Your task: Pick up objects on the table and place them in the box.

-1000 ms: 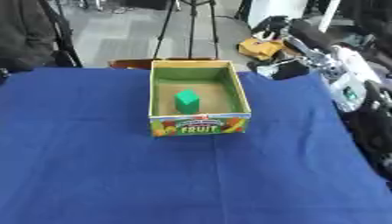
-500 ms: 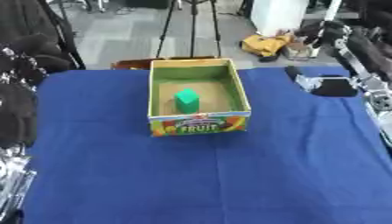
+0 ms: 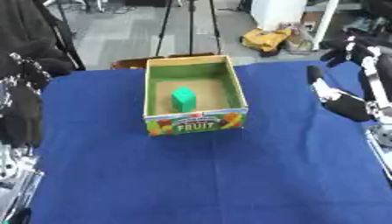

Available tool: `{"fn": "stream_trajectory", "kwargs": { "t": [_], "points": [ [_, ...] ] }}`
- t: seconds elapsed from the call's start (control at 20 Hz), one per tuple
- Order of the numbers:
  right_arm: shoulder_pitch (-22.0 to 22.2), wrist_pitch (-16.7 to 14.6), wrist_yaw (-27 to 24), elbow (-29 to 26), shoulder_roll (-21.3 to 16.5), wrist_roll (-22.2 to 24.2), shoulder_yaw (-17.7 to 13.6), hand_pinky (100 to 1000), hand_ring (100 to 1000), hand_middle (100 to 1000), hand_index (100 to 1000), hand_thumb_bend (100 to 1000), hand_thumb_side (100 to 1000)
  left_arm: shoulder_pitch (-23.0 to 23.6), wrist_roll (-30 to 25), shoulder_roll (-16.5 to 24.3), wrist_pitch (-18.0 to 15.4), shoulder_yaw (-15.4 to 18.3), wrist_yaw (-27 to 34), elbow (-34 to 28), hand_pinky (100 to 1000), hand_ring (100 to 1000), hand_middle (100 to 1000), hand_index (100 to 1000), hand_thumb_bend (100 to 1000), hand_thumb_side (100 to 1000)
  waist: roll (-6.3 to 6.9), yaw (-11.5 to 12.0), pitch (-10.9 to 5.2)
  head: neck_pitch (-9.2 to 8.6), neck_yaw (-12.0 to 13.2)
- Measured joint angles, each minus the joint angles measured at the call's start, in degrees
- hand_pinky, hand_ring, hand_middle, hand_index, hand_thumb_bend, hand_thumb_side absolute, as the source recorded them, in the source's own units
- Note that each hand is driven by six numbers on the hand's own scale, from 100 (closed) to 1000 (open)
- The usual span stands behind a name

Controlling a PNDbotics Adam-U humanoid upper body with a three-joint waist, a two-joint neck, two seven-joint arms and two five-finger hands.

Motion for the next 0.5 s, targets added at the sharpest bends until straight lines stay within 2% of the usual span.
{"fn": "stream_trajectory", "kwargs": {
  "t": [0.5],
  "points": [
    [2.20, 8.62, -8.95, -7.16, 1.49, 2.02, 0.09, 523, 593, 643, 758, 126, 626, 0.09, 0.37, -0.05, -0.25, 0.00, 0.12, 0.51, 669, 611, 629, 770, 625, 987, 0.47, -0.28, 0.10, 0.80, 0.00]
  ]
}}
